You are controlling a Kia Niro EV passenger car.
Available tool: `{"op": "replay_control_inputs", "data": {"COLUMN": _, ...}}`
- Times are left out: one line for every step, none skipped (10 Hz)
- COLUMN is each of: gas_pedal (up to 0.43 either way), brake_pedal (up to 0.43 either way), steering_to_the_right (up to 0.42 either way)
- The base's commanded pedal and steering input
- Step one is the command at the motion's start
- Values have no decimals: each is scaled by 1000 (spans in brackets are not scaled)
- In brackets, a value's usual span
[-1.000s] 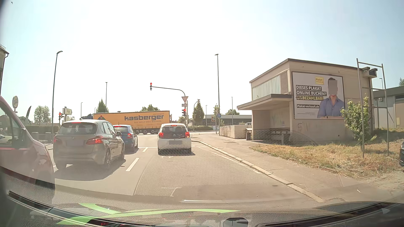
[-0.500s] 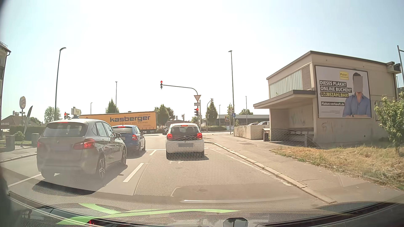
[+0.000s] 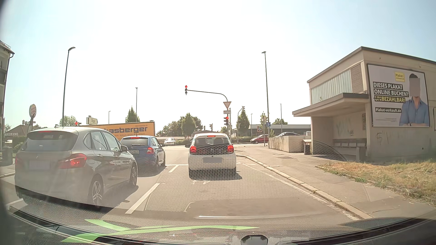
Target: Follow the waypoints while adhering to traffic rules and regulations
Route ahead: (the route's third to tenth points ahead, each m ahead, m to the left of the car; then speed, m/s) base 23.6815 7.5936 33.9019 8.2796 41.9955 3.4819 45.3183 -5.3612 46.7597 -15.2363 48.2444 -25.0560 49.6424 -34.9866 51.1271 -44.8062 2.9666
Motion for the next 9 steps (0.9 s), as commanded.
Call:
{"op": "replay_control_inputs", "data": {"gas_pedal": 0, "brake_pedal": 0, "steering_to_the_right": -126}}
{"op": "replay_control_inputs", "data": {"gas_pedal": 0, "brake_pedal": 0, "steering_to_the_right": -119}}
{"op": "replay_control_inputs", "data": {"gas_pedal": 0, "brake_pedal": 0, "steering_to_the_right": -112}}
{"op": "replay_control_inputs", "data": {"gas_pedal": 0, "brake_pedal": 0, "steering_to_the_right": -105}}
{"op": "replay_control_inputs", "data": {"gas_pedal": 0, "brake_pedal": 30, "steering_to_the_right": -93}}
{"op": "replay_control_inputs", "data": {"gas_pedal": 0, "brake_pedal": 67, "steering_to_the_right": -82}}
{"op": "replay_control_inputs", "data": {"gas_pedal": 0, "brake_pedal": 104, "steering_to_the_right": -76}}
{"op": "replay_control_inputs", "data": {"gas_pedal": 0, "brake_pedal": 152, "steering_to_the_right": -72}}
{"op": "replay_control_inputs", "data": {"gas_pedal": 0, "brake_pedal": 201, "steering_to_the_right": -67}}
